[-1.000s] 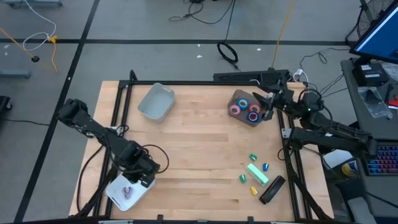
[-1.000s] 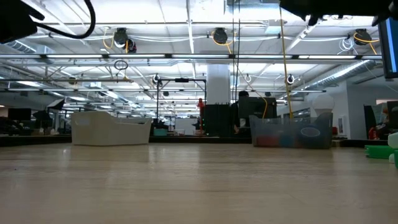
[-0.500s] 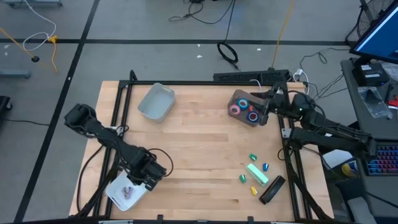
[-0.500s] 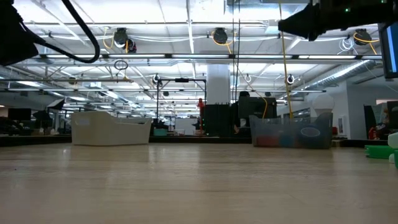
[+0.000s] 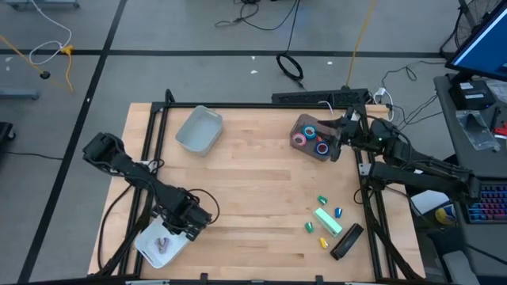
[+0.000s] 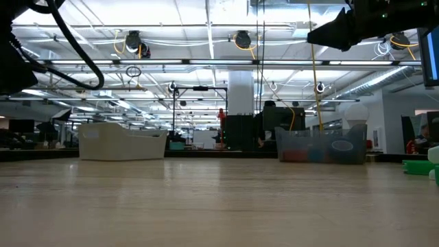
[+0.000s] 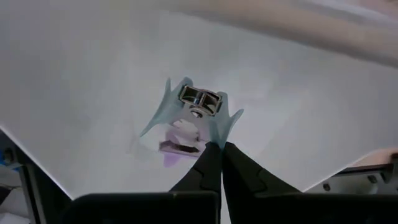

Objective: Pick and place Stapler, Stapler remover, tape
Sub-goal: Put the blue staple remover into the white bin, then put the large green stapler into the gray bin

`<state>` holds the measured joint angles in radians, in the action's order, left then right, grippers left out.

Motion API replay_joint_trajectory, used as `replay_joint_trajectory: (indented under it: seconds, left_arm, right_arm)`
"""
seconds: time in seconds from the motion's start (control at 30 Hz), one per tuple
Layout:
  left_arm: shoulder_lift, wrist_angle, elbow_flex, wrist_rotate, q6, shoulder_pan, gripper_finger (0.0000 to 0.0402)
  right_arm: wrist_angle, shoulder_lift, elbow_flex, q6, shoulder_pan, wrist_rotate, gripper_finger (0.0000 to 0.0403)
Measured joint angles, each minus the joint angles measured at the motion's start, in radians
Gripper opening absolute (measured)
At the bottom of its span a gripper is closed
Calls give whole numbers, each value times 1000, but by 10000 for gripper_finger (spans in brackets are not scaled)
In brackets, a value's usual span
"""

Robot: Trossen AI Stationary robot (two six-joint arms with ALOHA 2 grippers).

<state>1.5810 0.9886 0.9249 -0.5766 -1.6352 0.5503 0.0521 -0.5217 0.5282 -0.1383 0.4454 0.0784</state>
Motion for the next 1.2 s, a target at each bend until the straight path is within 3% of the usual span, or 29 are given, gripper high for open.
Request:
replay_joint_trajectory:
  seconds: [0.67,0.73,0.97,1.2]
  left_arm:
    - [-19,-25,0,-3,17,-2,84]
    - [-43,-6,18,32,4,-2,84]
    - [-220,77,138,430,-79,0,69]
    - [-374,-9,198,921,-33,0,51]
  right_arm:
    - [2,0,0,22,0,-3,160]
    - [3,0,0,22,0,-3,161]
    - [3,0,0,79,-3,2,160]
    - [7,0,0,483,-5,41,159]
